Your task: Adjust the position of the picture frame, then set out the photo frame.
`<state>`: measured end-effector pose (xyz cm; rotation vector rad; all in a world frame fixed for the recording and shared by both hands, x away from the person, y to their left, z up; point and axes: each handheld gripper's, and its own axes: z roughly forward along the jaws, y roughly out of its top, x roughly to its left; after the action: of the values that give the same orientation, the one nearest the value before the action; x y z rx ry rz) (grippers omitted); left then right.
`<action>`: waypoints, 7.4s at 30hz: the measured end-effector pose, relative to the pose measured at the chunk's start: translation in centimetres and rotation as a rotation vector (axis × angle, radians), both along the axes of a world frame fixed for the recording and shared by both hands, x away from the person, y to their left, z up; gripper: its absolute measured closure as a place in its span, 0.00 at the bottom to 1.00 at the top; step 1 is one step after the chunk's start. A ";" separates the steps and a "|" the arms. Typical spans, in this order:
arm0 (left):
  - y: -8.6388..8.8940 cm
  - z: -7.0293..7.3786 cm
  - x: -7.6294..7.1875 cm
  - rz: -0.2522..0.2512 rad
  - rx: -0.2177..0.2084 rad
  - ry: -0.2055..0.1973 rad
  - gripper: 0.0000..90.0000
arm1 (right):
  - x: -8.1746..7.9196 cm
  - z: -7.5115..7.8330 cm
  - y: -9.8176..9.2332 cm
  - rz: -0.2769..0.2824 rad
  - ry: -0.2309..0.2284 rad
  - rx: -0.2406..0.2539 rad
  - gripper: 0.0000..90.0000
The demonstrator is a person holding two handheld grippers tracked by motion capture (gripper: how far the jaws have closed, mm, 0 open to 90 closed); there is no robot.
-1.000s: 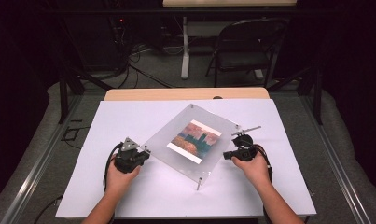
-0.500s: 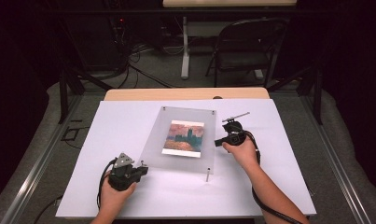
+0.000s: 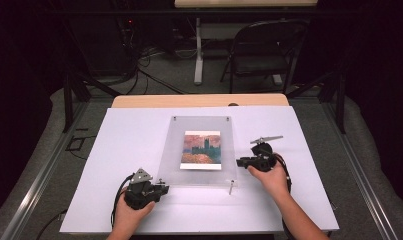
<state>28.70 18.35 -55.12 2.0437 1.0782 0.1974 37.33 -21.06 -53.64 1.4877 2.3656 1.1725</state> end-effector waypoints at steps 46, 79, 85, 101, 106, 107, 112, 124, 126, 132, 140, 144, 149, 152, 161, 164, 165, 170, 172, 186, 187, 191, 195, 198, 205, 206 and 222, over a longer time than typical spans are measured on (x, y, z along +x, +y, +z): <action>0.6 0.2 -0.8 0.025 0.016 -0.071 0.95 | -9.2 -2.1 2.9 0.183 -0.182 -0.033 0.95; -0.7 1.4 3.9 0.070 -0.073 -0.082 0.95 | -4.6 -0.4 1.5 0.036 -0.169 0.037 0.95; -1.1 0.9 4.6 0.072 -0.064 -0.077 0.95 | -3.7 -0.9 1.3 0.014 -0.163 0.039 0.95; -1.1 0.0 5.2 0.081 -0.046 -0.068 0.95 | -3.3 -1.8 1.7 0.016 -0.159 0.015 0.95; -1.1 -0.2 5.2 0.080 -0.051 -0.069 0.94 | -3.3 -2.1 1.7 0.009 -0.149 0.009 0.95; -1.1 -0.2 5.1 0.080 -0.052 -0.068 0.94 | -3.3 -2.2 1.8 0.010 -0.155 0.010 0.95; -1.0 -0.3 5.2 0.082 -0.058 -0.068 0.94 | -3.4 -2.3 1.8 0.008 -0.160 0.013 0.95; -0.8 -0.4 4.6 0.094 -0.074 -0.054 0.85 | -3.9 -1.9 1.7 0.004 -0.151 0.016 0.85; -0.7 -0.3 4.3 0.086 -0.080 -0.060 0.79 | -4.1 -1.8 1.8 0.011 -0.160 0.013 0.81; -0.4 0.3 3.1 0.078 -0.077 -0.104 0.65 | -5.3 -1.1 1.8 0.046 -0.188 -0.017 0.70; 0.3 1.2 1.9 0.090 -0.072 -0.129 0.51 | -6.6 -0.3 1.2 0.074 -0.225 -0.043 0.56; 0.7 1.5 1.4 0.094 -0.073 -0.138 0.50 | -7.3 0.1 0.8 0.080 -0.231 -0.076 0.55; 1.6 1.5 1.1 0.115 -0.075 -0.141 0.48 | -7.5 0.5 0.2 0.065 -0.243 -0.073 0.53; 2.3 1.5 1.2 0.130 -0.084 -0.149 0.48 | -7.4 0.5 -0.3 0.045 -0.237 -0.065 0.53; 4.1 1.3 1.9 0.177 -0.085 -0.163 0.47 | -6.9 0.6 -2.0 -0.020 -0.214 -0.040 0.59; 4.5 1.5 2.4 0.189 -0.107 -0.141 0.47 | -6.5 0.7 -2.8 -0.051 -0.218 -0.032 0.59; 4.5 1.6 2.7 0.194 -0.113 -0.130 0.47 | -6.2 0.8 -3.1 -0.061 -0.220 -0.021 0.58; 4.7 2.4 5.2 0.203 -0.098 -0.119 0.48 | -4.1 1.3 -4.0 -0.114 -0.222 -0.022 0.55; 4.8 2.8 6.4 0.199 -0.086 -0.123 0.49 | -3.0 1.5 -4.1 -0.131 -0.225 -0.038 0.49; 1.7 5.3 14.9 0.181 -0.117 -0.101 0.46 | 5.1 3.5 -2.0 -0.101 -0.216 -0.044 0.45; 1.4 5.3 15.4 0.180 -0.115 -0.094 0.45 | 5.6 3.5 -1.8 -0.099 -0.209 -0.040 0.45; 0.4 5.2 17.4 0.184 -0.116 -0.072 0.44 | 7.9 3.3 -1.4 -0.116 -0.166 -0.007 0.46; -0.3 4.7 19.1 0.200 -0.102 -0.056 0.43 | 9.6 3.5 -1.0 -0.128 -0.177 -0.005 0.47; -0.5 4.2 20.3 0.206 -0.097 -0.023 0.42 | 10.8 3.4 -0.6 -0.135 -0.162 0.015 0.45; -1.1 3.5 22.3 0.221 -0.118 0.033 0.42 | 13.3 2.4 0.7 -0.161 -0.141 -0.012 0.43; -1.2 3.4 22.5 0.224 -0.125 0.039 0.42 | 13.6 2.4 0.7 -0.170 -0.141 -0.007 0.44; -2.4 1.2 23.8 0.254 -0.165 0.093 0.42 | 15.2 1.1 2.4 -0.179 -0.066 0.100 0.44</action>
<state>52.55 15.98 -53.94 1.7815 1.3659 0.1381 52.48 -18.69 -52.52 1.6252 2.1102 1.2909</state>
